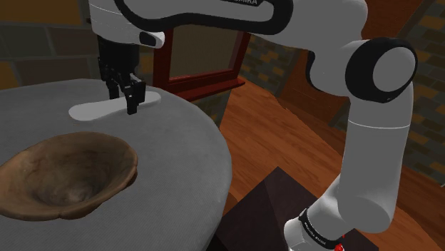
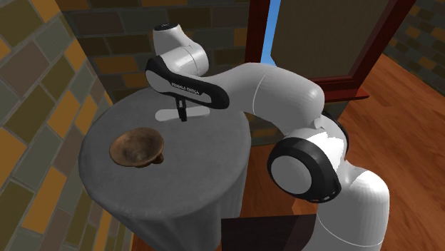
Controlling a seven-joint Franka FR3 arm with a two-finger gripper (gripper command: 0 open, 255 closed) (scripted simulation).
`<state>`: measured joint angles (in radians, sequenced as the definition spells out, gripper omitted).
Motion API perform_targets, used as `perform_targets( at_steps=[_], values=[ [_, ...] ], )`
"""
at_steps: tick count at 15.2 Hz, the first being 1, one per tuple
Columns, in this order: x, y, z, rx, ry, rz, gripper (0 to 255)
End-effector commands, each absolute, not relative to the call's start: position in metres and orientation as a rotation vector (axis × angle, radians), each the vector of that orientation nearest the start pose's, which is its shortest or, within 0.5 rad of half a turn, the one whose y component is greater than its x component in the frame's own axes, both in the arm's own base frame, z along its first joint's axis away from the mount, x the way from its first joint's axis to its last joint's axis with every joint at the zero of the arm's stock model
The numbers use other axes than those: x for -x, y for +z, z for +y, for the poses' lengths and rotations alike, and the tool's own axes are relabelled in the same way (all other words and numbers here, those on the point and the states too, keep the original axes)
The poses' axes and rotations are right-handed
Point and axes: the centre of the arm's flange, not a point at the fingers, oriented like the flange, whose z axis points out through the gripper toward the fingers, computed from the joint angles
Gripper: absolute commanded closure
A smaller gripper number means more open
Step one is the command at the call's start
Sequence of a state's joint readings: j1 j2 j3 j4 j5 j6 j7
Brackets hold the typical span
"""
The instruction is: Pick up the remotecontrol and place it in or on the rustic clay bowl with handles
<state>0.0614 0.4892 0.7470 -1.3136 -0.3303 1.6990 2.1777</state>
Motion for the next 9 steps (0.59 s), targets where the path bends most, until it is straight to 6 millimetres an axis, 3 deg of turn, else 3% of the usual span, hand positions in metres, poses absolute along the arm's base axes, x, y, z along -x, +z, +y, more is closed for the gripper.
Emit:
perform_targets(
  at_steps=[1,9],
  values=[
    [-0.557,0.526,0.388,2.395,-0.008,2.005,255],
    [-0.557,0.568,0.388,2.395,-0.008,2.005,255]
  ],
)
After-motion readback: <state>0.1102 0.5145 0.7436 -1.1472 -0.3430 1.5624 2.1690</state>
